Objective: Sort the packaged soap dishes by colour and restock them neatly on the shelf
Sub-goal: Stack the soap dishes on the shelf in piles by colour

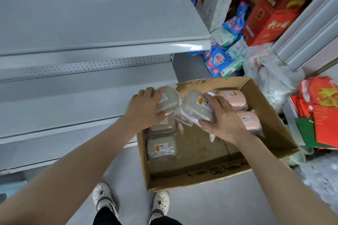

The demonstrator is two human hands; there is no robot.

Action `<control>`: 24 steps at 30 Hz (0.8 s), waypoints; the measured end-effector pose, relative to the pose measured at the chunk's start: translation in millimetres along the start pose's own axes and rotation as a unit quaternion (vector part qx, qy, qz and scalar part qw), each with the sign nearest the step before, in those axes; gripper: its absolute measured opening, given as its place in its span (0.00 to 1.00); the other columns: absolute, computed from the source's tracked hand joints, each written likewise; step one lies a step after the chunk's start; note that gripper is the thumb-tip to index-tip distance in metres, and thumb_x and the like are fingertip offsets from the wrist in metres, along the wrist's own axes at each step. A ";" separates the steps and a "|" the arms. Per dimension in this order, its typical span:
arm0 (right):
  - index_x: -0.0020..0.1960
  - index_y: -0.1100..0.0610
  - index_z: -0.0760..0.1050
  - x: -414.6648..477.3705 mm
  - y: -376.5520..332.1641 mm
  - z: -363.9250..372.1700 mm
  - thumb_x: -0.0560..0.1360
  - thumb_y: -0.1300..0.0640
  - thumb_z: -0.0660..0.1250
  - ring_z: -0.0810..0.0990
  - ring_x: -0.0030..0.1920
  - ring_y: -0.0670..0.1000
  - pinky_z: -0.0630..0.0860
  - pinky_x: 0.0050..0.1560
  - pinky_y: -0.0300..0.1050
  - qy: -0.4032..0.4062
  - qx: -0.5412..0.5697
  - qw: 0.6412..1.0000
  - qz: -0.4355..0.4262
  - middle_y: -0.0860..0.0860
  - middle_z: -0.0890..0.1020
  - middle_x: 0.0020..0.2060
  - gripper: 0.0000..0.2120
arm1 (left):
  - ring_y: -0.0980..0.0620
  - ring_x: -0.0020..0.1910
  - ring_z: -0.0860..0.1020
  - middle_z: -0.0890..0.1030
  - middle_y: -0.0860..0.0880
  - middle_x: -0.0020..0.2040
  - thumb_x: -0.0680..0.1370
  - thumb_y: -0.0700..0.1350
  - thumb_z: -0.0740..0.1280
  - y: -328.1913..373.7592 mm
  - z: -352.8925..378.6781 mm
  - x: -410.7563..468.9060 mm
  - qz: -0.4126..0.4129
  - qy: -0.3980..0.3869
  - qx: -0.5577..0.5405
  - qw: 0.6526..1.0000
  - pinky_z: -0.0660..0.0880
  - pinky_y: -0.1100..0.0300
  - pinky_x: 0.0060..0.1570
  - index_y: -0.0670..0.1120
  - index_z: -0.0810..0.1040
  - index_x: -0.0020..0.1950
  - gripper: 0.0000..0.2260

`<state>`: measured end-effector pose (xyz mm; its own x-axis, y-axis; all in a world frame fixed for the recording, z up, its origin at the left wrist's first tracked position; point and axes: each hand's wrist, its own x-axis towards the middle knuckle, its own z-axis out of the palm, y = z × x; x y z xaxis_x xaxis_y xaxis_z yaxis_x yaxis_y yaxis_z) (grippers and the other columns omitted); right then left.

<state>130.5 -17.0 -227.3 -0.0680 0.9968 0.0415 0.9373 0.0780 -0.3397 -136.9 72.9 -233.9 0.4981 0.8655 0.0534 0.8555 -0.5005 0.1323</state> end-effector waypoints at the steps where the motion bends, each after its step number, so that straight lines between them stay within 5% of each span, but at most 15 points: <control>1: 0.76 0.51 0.60 5.1 -8.2 -9.6 0.70 0.40 0.69 0.72 0.61 0.58 0.73 0.60 0.58 0.025 0.003 0.999 -0.025 0.56 0.72 0.63 0.39 | 0.39 0.50 0.76 0.75 0.43 0.57 0.68 0.62 0.57 -5.2 -13.8 -6.5 -0.004 0.035 -0.001 0.999 0.77 0.46 0.47 0.49 0.68 0.71 0.33; 13: 0.74 0.53 0.65 117.5 -159.6 -73.5 0.73 0.39 0.68 0.74 0.58 0.56 0.73 0.59 0.53 0.155 0.017 0.954 -0.256 0.55 0.74 0.58 0.35 | 0.39 0.45 0.77 0.79 0.48 0.54 0.68 0.60 0.65 -121.6 -171.9 -83.0 -0.123 0.283 0.017 0.951 0.77 0.49 0.45 0.53 0.75 0.65 0.27; 19: 0.72 0.51 0.66 183.7 -230.4 -65.0 0.71 0.37 0.63 0.74 0.55 0.59 0.72 0.57 0.54 0.134 -0.020 0.961 -0.243 0.56 0.75 0.56 0.33 | 0.38 0.57 0.72 0.74 0.47 0.62 0.73 0.64 0.65 -213.3 -203.0 -75.5 -0.292 0.184 -0.004 0.939 0.74 0.42 0.56 0.58 0.71 0.68 0.25; 24: 0.72 0.47 0.67 224.1 -261.7 -56.0 0.73 0.42 0.68 0.73 0.57 0.62 0.69 0.60 0.52 0.077 -0.043 0.973 -0.212 0.59 0.75 0.57 0.29 | 0.38 0.62 0.70 0.69 0.46 0.67 0.74 0.66 0.63 -252.2 -202.0 -52.7 -0.337 0.126 -0.028 0.933 0.71 0.45 0.60 0.60 0.69 0.69 0.25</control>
<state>-110.9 185.1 -76.6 -0.4087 0.8605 0.3043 0.8616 0.4737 -0.1824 -407.4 157.6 -70.2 -0.2042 0.9642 0.1692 0.9503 0.1538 0.2706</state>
